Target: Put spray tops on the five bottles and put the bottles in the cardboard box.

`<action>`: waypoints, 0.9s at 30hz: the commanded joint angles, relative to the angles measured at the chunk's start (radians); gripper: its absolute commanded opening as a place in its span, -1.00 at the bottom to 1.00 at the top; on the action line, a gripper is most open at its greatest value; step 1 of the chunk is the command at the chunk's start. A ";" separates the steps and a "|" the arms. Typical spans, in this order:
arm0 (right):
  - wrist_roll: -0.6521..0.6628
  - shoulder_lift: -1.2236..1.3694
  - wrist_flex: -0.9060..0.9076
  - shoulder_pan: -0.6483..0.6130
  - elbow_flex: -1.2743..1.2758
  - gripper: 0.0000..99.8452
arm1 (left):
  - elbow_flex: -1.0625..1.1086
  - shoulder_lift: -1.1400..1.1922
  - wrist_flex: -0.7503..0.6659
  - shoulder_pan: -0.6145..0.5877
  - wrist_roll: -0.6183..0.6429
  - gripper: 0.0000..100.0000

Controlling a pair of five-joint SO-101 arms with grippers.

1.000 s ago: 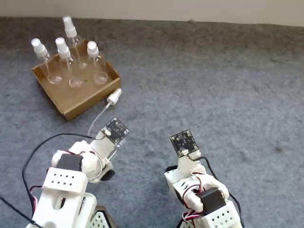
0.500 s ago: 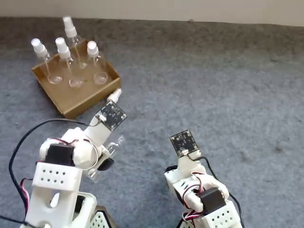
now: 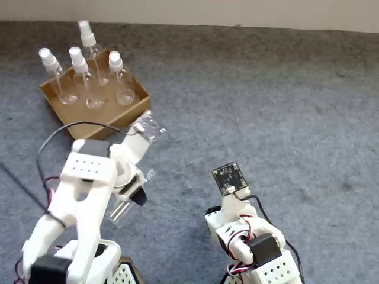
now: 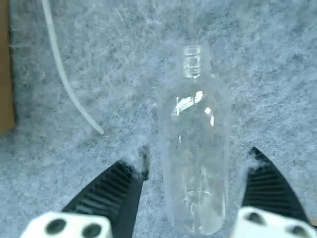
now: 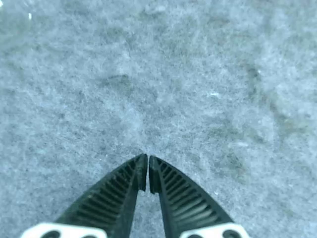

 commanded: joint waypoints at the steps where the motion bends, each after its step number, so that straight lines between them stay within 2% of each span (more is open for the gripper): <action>1: 0.011 -0.013 0.002 0.013 0.140 -0.98 | -0.056 0.068 -0.058 0.073 0.011 -0.47; 12: 0.011 -0.013 0.002 0.013 0.140 -0.98 | -0.051 0.277 -0.166 0.079 0.006 -0.47; 18: 0.011 -0.013 0.002 0.013 0.140 -0.98 | -0.051 0.306 -0.172 0.085 0.005 -0.48; 24: 0.011 -0.013 0.002 0.013 0.140 -0.98 | -0.051 0.312 -0.169 0.085 0.005 -0.77; 27: 0.011 -0.013 0.002 0.013 0.140 -0.98 | -0.051 0.308 -0.167 0.085 0.005 -0.76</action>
